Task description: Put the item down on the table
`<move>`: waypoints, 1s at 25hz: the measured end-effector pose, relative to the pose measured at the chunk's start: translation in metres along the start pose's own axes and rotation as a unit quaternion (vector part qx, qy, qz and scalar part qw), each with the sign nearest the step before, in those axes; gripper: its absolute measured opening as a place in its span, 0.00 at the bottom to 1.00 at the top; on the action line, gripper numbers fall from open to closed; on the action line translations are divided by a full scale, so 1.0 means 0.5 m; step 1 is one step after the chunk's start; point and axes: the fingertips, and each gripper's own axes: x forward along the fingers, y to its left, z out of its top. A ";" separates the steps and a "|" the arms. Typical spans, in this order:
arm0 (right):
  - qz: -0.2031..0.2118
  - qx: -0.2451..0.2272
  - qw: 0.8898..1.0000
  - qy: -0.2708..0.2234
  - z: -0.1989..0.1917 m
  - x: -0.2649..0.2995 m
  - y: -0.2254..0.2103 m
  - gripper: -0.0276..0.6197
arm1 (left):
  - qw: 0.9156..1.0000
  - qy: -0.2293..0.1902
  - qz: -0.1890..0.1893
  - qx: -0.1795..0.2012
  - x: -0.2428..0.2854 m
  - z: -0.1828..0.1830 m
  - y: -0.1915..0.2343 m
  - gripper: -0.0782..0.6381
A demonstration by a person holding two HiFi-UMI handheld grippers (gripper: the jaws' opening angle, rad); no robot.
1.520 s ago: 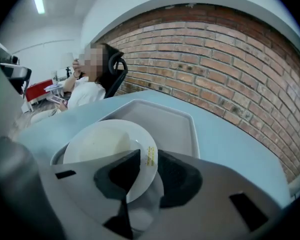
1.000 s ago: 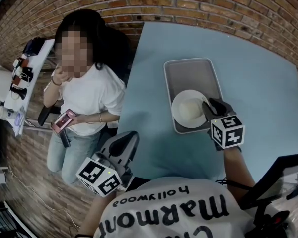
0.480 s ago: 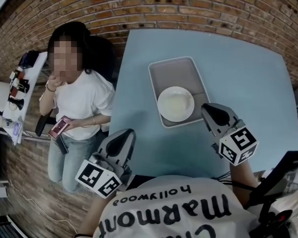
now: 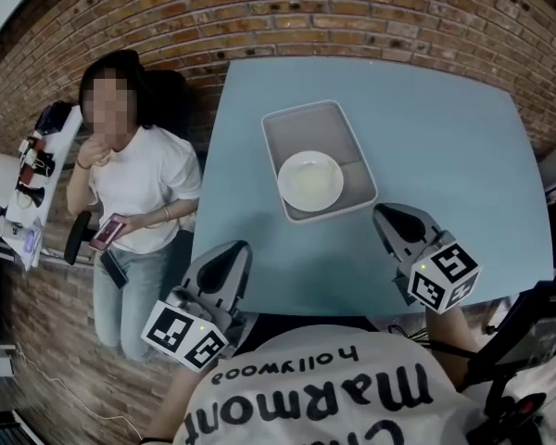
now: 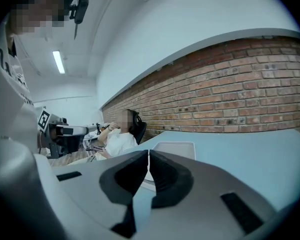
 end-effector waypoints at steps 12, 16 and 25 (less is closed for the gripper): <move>-0.008 -0.023 1.000 -0.009 -0.017 -0.075 0.020 0.06 | 1.000 -0.002 -0.010 0.003 -0.024 -0.020 -0.065 0.12; -0.008 -0.030 0.999 -0.007 -0.024 -0.088 0.023 0.06 | 1.000 -0.002 -0.012 0.006 -0.027 -0.025 -0.078 0.12; -0.008 -0.032 0.999 -0.012 -0.022 -0.105 0.032 0.06 | 1.000 -0.003 -0.008 0.008 -0.048 -0.027 -0.090 0.12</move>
